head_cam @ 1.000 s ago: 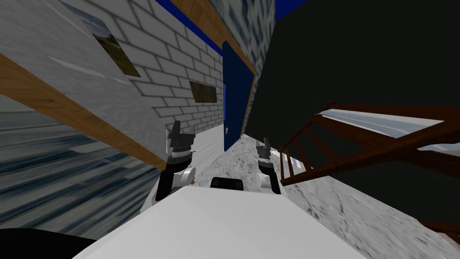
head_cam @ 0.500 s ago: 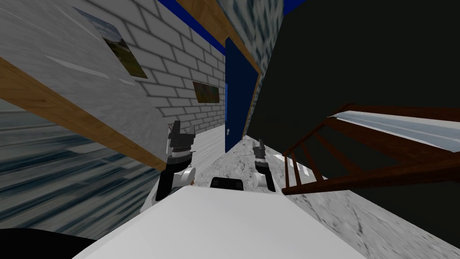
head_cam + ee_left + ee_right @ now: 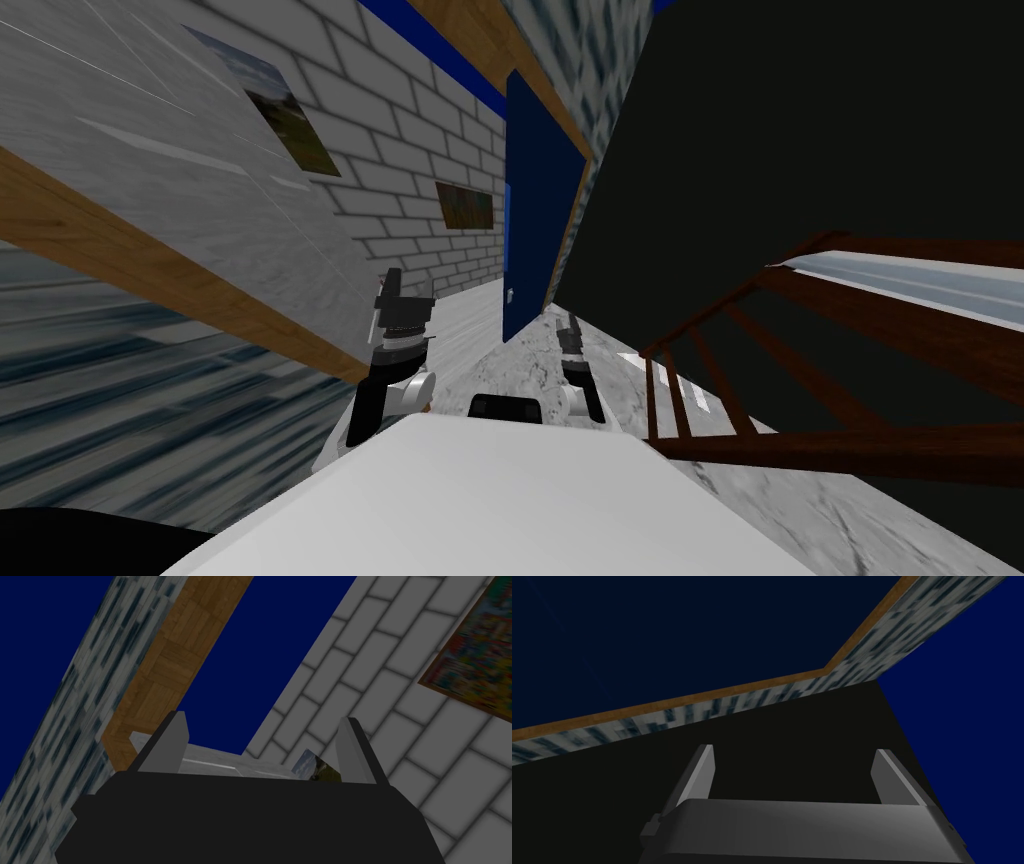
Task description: Push the door open
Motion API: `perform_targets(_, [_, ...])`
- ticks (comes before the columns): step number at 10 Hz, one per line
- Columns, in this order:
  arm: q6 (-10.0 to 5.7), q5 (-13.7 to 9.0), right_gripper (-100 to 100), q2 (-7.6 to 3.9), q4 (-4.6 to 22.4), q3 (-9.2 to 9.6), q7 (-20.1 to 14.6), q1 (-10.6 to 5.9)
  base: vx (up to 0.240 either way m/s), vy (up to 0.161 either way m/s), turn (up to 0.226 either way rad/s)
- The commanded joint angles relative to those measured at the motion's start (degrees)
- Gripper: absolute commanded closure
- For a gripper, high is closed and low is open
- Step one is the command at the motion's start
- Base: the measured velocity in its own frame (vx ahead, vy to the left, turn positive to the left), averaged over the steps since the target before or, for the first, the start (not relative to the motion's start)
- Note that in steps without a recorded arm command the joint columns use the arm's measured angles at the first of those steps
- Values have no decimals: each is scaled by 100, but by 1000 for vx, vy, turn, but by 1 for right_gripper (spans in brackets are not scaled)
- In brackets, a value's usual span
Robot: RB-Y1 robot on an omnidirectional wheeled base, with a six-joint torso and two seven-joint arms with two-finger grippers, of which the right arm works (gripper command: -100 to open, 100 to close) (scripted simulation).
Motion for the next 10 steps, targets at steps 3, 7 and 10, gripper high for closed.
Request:
perform_targets(3, [-47,39,-100,7,467,158,13,-180,92,-43,111])
perform_targets(7, [-120,74,-100,-2,971,326,10,-348,81,-48,103])
perform_targets(10, [-193,110,-100,-8,1471,492,7,-515,123,-74,133])
